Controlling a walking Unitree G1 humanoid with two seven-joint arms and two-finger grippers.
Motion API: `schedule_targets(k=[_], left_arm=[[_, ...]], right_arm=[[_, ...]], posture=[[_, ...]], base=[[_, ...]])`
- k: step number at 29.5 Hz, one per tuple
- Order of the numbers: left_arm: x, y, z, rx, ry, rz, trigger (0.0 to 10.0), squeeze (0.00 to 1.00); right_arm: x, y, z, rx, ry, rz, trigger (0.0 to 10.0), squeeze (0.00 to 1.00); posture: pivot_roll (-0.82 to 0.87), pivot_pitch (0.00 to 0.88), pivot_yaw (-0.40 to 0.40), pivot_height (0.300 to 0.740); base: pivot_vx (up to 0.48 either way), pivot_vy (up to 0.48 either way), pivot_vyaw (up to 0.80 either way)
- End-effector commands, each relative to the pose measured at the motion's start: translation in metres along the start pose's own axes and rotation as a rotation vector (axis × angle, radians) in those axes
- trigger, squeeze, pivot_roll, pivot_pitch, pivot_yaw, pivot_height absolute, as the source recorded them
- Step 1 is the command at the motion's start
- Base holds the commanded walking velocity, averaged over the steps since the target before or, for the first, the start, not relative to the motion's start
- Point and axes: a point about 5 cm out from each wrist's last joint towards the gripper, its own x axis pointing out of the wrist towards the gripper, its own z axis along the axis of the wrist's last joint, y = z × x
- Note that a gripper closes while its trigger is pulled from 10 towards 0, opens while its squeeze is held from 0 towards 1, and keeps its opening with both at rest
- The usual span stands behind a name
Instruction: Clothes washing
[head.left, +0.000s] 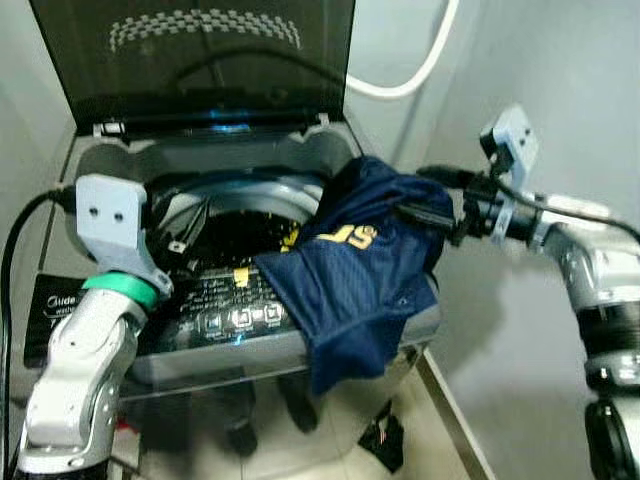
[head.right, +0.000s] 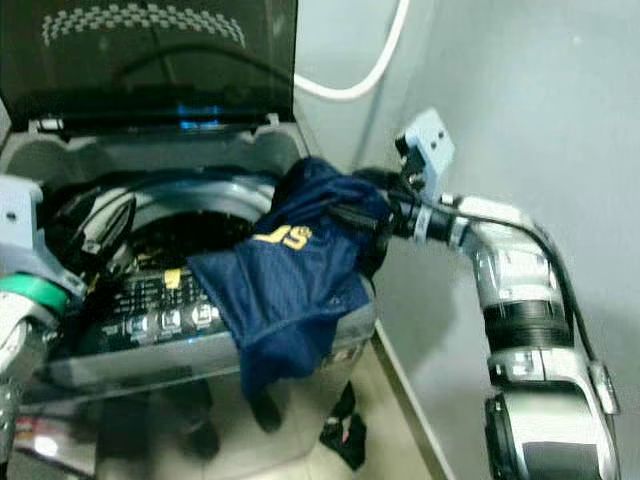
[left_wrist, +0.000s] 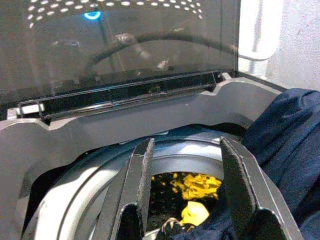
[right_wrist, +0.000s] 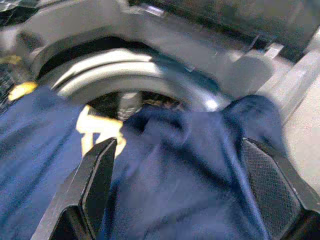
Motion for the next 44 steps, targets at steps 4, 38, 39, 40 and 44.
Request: schedule_targets(k=[4, 38, 39, 40, 44], left_arm=[[-0.011, 0.002, -0.004, 0.008, 0.039, -0.034, 10.0, 0.00], [-0.021, 0.006, 0.002, 0.009, 0.013, 0.030, 10.0, 0.00], [-0.021, 0.006, 0.002, 0.009, 0.013, 0.030, 10.0, 0.00], [-0.021, 0.006, 0.002, 0.008, 0.012, 0.033, 10.0, 0.00], [-0.021, 0.005, 0.001, 0.000, 0.010, 0.039, 10.0, 0.00]], right_arm=[[-0.007, 0.007, -0.036, 0.109, 0.127, -0.075, 10.0, 1.00], [0.100, 0.061, 0.025, 0.292, -0.243, 0.004, 0.0, 0.00], [0.100, 0.061, 0.025, 0.292, -0.243, 0.004, 0.0, 0.00], [0.109, 0.061, 0.038, 0.285, -0.272, 0.012, 0.0, 0.00], [0.133, 0.079, 0.084, 0.260, -0.377, 0.129, 0.0, 0.00]], posture=[[0.18, 0.027, 0.018, 0.740], [0.20, 0.059, -0.038, 0.740], [0.20, 0.059, -0.038, 0.740], [0.20, 0.060, -0.040, 0.740], [0.19, 0.058, -0.043, 0.740]], base=[[0.000, 0.000, 0.00], [0.000, 0.000, 0.00], [0.000, 0.000, 0.00], [0.000, 0.000, 0.00], [0.000, 0.000, 0.00]])
